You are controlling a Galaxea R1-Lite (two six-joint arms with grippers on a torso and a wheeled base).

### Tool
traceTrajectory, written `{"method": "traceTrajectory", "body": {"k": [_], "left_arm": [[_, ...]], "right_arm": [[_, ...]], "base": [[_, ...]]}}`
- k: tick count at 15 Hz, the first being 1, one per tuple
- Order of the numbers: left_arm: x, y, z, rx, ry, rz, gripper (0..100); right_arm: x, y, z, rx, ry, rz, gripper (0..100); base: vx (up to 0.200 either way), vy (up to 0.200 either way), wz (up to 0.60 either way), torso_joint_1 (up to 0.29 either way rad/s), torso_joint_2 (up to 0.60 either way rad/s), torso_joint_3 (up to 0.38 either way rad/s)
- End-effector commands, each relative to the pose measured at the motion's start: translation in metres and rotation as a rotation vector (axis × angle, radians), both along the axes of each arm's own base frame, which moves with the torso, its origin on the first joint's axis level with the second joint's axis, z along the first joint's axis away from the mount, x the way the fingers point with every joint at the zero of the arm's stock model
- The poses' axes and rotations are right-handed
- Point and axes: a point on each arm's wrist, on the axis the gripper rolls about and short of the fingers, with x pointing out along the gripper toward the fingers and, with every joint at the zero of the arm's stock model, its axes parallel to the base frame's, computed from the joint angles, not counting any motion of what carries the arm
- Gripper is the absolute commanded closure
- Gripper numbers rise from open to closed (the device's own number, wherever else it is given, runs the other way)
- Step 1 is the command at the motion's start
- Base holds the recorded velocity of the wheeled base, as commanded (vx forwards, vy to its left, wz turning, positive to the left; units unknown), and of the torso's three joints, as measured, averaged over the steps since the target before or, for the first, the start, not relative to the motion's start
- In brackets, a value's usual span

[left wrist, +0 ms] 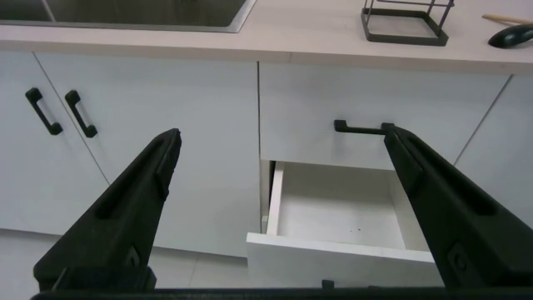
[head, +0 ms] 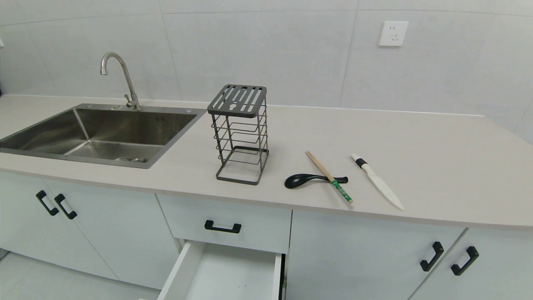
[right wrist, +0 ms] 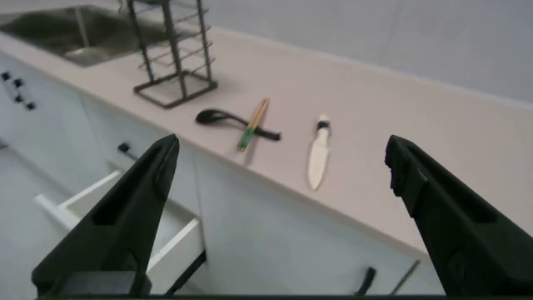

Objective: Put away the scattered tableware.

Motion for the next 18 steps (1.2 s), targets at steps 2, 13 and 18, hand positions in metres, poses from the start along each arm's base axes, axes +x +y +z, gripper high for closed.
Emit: {"method": "traceTrajectory", "body": {"k": [2, 13, 18], "left_arm": [[0.000, 0.000, 0.000, 0.000, 0.002, 0.000, 0], [0.000, 0.000, 0.000, 0.000, 0.002, 0.000, 0], [0.000, 0.000, 0.000, 0.000, 0.001, 0.000, 0]], "right_arm": [[0.040, 0.015, -0.018, -0.044, 0.232, 0.103, 0], [0.115, 0.057, -0.020, -0.140, 0.431, 0.140, 0], [0.147, 0.081, -0.020, -0.076, 0.528, 0.105, 0]], "base": [[0.000, 0.000, 0.00, 0.000, 0.00, 0.000], [0.000, 0.000, 0.00, 0.000, 0.00, 0.000], [0.000, 0.000, 0.00, 0.000, 0.00, 0.000]]}}
